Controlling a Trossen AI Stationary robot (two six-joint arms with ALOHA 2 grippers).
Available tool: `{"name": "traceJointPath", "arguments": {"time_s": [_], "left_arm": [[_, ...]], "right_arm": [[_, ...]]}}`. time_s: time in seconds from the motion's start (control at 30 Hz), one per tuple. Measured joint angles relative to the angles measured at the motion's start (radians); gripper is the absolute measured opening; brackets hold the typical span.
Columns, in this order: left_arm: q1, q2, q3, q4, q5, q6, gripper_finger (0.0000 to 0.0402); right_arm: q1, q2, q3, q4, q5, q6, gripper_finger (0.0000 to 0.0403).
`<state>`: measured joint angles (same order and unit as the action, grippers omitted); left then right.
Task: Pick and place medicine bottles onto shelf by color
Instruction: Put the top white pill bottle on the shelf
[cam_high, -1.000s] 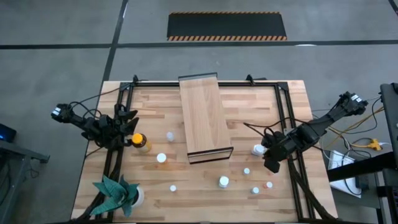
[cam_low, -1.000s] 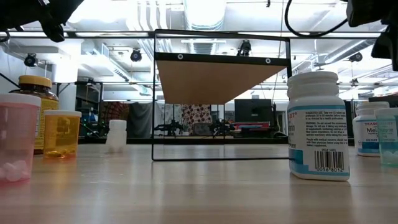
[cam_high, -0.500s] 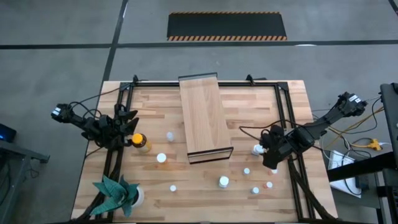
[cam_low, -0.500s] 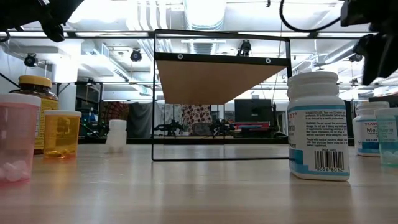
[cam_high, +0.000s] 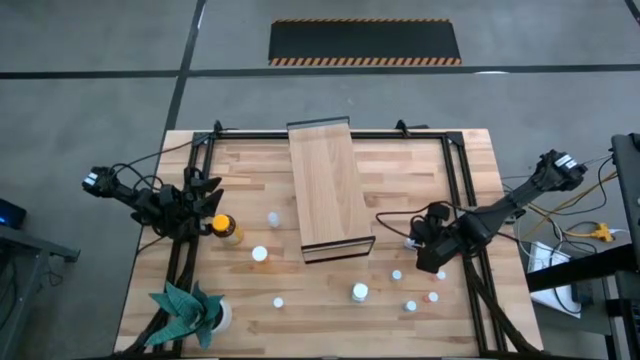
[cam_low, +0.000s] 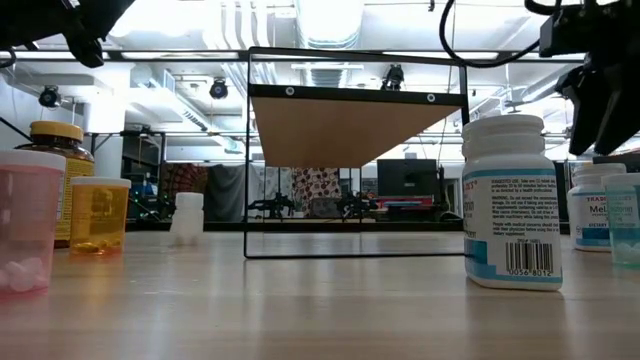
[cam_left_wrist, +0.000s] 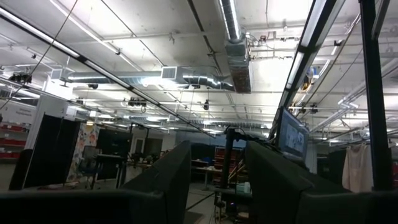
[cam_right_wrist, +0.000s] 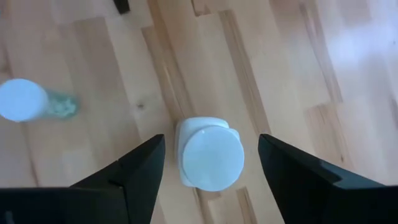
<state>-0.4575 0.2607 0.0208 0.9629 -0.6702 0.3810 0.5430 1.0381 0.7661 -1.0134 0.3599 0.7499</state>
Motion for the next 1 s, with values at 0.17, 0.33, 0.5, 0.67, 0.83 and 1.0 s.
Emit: {"name": "traceJointPath", "arguments": {"time_s": [0.17, 0.33, 0.5, 0.67, 0.83, 1.0], "left_arm": [[0.000, 0.001, 0.000, -0.001, 0.000, 0.000, 0.0136], [0.000, 0.000, 0.000, 0.000, 0.000, -0.001, 0.0136], [0.000, 0.000, 0.000, 0.001, 0.000, -0.002, 0.0136], [0.000, 0.000, 0.000, 0.001, 0.000, -0.003, 0.0136], [0.000, 0.000, -0.001, 0.001, 0.000, -0.003, 0.0136], [0.000, 0.000, -0.001, 0.000, 0.000, -0.004, 0.0136]], "right_arm": [[0.000, 0.027, -0.013, 0.000, 0.000, 0.012, 0.0251], [0.000, 0.039, -0.027, 0.004, 0.000, 0.020, 0.0249], [0.000, 0.036, -0.056, 0.034, 0.000, 0.046, 0.0249], [0.000, 0.037, -0.067, 0.038, 0.000, 0.051, 0.0227], [0.000, 0.037, -0.067, 0.047, -0.002, 0.055, 0.0182], [0.000, 0.034, -0.067, 0.052, -0.012, 0.063, 0.0162]]}}
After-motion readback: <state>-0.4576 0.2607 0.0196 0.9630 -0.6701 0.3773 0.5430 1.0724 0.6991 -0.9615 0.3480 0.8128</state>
